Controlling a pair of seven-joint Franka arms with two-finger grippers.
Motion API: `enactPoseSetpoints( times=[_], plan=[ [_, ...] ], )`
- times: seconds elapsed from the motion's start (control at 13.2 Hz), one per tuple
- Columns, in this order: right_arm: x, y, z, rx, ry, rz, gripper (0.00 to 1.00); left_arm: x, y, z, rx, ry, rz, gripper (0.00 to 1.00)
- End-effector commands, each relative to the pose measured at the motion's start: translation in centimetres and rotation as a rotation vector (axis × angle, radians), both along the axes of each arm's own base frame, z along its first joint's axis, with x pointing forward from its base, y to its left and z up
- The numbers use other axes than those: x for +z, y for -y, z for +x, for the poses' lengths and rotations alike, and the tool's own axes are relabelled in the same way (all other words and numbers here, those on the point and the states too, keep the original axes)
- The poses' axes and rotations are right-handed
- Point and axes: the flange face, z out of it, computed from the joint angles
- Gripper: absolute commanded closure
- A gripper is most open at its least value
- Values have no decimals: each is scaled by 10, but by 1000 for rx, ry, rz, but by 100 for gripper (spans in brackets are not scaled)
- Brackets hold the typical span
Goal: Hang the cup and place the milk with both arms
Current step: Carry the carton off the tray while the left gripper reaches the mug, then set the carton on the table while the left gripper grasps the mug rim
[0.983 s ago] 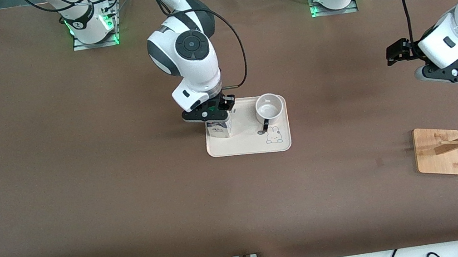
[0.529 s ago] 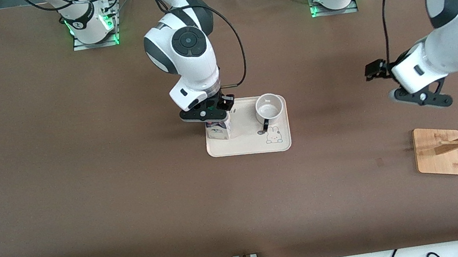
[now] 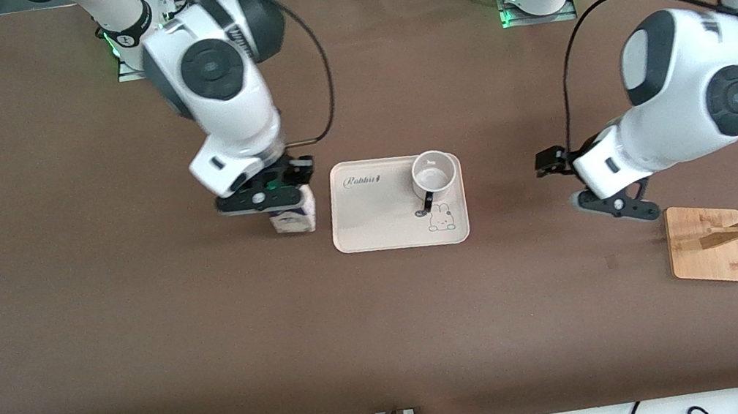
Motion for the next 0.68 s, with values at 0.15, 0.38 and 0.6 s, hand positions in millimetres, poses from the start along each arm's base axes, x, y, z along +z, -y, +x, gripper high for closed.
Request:
enactPoseSetpoints(
  times=[0.15, 0.38, 0.6],
  plan=[
    [9, 142, 17, 160, -79, 59, 53, -39, 107, -27, 35, -45, 45, 0],
    [-14, 216, 17, 200, -122, 53, 52, -68, 170, -55, -52, -65, 63, 0],
    [-51, 275, 6, 202, -123, 59, 51, -106, 190, -86, -52, -88, 91, 0]
  ],
)
